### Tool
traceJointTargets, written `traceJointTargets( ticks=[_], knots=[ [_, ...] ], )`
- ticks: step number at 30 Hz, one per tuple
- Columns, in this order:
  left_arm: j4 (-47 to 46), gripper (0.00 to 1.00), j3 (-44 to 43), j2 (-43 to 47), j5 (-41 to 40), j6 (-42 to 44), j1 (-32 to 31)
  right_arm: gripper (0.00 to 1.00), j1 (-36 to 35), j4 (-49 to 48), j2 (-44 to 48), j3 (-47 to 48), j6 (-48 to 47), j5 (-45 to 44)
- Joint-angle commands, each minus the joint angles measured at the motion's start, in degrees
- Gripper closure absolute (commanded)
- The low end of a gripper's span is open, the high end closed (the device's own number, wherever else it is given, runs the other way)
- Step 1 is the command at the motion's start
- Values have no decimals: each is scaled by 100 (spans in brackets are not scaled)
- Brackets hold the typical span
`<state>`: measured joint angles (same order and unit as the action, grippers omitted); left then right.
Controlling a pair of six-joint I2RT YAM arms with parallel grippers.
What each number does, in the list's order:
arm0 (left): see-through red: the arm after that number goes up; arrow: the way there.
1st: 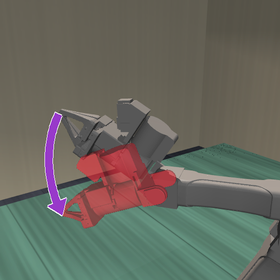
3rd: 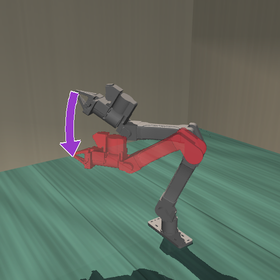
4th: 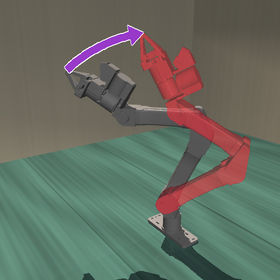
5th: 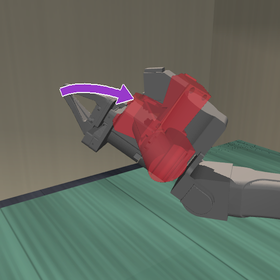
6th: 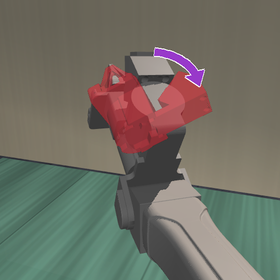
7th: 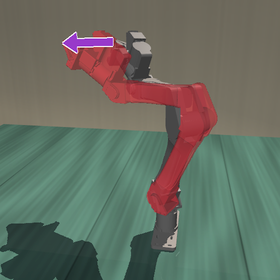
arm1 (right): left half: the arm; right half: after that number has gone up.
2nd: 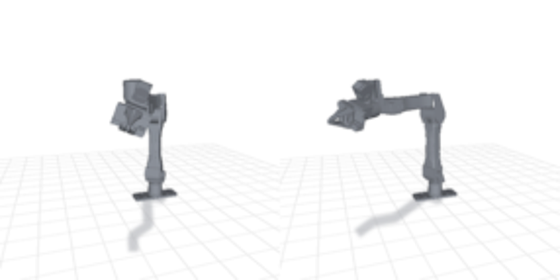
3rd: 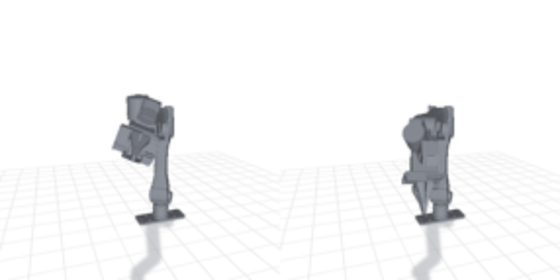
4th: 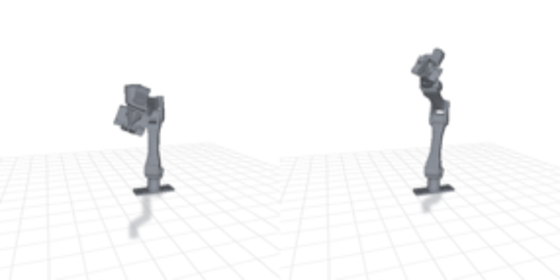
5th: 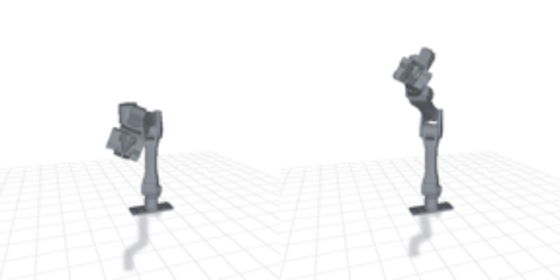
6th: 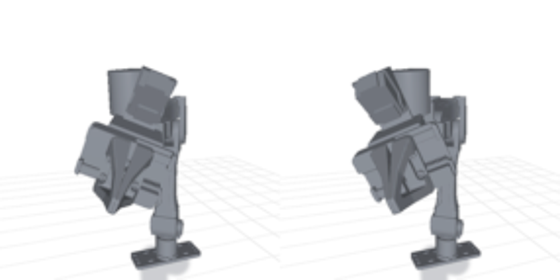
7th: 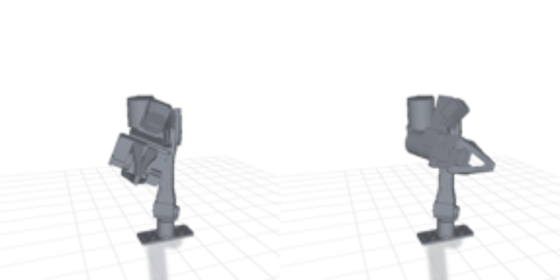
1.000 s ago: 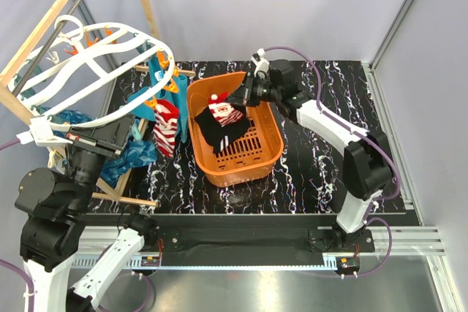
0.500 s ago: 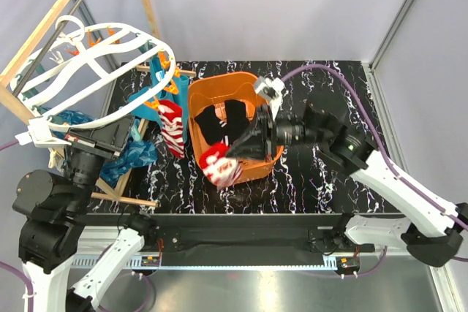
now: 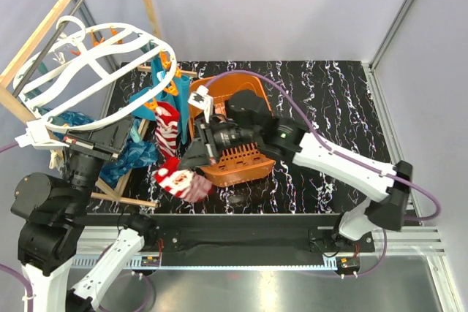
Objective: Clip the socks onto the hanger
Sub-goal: Clamp the sock onto the hanger.
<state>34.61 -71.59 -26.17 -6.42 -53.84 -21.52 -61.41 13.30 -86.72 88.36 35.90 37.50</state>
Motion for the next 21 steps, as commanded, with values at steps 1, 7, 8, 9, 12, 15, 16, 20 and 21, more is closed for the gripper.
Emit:
traceJointTargets(
  ticks=[1,7,8,9,12,15,16,20,21],
  knots=[
    [-86,100,-65,104,176,14,-2,100,-29,85,-256,866,66,-462],
    [-25,100,-57,121,123,49,-2,100,-38,-170,-697,1342,365,-383],
    [-25,100,-65,121,140,49,-10,100,-29,-170,-732,1464,382,-392],
    [-25,100,-57,113,149,41,-10,100,-29,-179,-776,1500,400,-375],
    [-33,100,-39,113,158,32,-10,100,-29,-319,-855,1588,505,-339],
    [-60,100,-30,121,176,23,-10,100,-29,-302,-952,1746,523,-366],
    [-68,100,-22,121,176,23,-10,100,-29,-293,-978,1746,523,-374],
    [-77,100,23,148,167,32,-10,100,-38,-302,-1058,1930,593,-339],
    [-86,100,31,156,158,32,-10,100,-38,-310,-1084,1966,602,-305]
  ],
)
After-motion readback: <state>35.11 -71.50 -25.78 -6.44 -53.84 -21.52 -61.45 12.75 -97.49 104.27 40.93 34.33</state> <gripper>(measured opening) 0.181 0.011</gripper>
